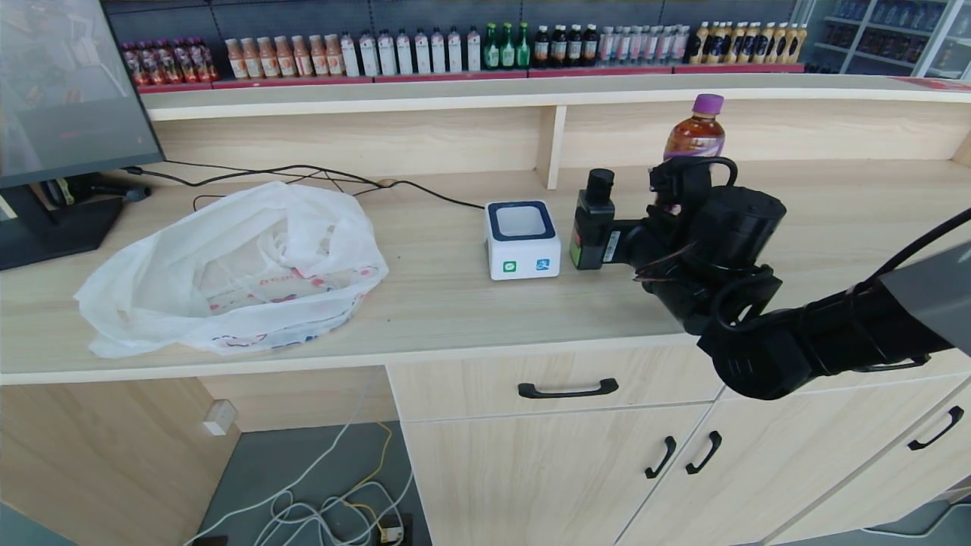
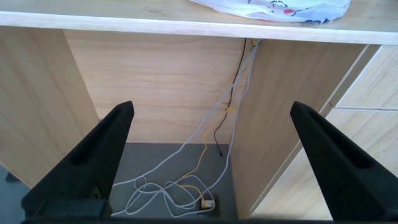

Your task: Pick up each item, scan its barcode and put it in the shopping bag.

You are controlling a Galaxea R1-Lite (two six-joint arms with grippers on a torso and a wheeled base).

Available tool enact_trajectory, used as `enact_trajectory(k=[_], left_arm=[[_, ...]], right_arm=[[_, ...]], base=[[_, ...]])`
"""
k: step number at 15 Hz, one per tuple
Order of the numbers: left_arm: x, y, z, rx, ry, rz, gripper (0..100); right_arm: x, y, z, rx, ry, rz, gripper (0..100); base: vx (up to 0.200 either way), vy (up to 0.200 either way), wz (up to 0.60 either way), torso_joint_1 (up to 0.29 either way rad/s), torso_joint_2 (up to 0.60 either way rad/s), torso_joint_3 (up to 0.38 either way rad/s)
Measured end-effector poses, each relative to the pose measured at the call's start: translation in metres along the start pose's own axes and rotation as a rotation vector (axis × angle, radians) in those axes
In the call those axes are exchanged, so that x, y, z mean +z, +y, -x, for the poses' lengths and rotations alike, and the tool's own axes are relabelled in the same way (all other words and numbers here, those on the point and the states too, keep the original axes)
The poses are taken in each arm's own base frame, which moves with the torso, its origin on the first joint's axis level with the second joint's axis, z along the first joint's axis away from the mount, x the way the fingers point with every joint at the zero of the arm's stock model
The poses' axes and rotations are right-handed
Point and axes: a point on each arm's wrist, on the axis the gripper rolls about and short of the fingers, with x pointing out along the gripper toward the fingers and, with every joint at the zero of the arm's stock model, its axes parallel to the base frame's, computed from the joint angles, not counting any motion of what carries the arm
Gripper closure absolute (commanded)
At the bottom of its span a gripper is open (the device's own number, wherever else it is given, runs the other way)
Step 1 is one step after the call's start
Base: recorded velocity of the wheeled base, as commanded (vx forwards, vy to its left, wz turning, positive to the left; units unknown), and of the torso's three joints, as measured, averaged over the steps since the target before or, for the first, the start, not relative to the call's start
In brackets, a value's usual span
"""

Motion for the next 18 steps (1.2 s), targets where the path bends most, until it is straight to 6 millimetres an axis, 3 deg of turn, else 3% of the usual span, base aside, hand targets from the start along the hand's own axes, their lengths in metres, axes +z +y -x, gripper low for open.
enact_trajectory(k=[3, 5, 10, 18], left_arm=[[0.0, 0.0, 0.0, 0.0, 0.0, 0.0, 0], [0.0, 0.0, 0.0, 0.0, 0.0, 0.0, 0], [0.0, 0.0, 0.0, 0.0, 0.0, 0.0, 0], [0.0, 0.0, 0.0, 0.0, 0.0, 0.0, 0]], right_arm=[[0.029, 0.001, 0.018, 0.021, -0.192, 0.197, 100], [0.039, 0.008, 0.033, 0.127, -0.259, 0.265, 100], [0.036, -0.009, 0.075, 0.2, -0.148, 0.429, 100], [0.041, -0.008, 0.109, 0.25, -0.12, 0.502, 100]], base=[[0.0, 0.0, 0.0, 0.0, 0.0, 0.0], [0.0, 0.0, 0.0, 0.0, 0.0, 0.0], [0.0, 0.0, 0.0, 0.0, 0.0, 0.0], [0.0, 0.0, 0.0, 0.0, 0.0, 0.0]])
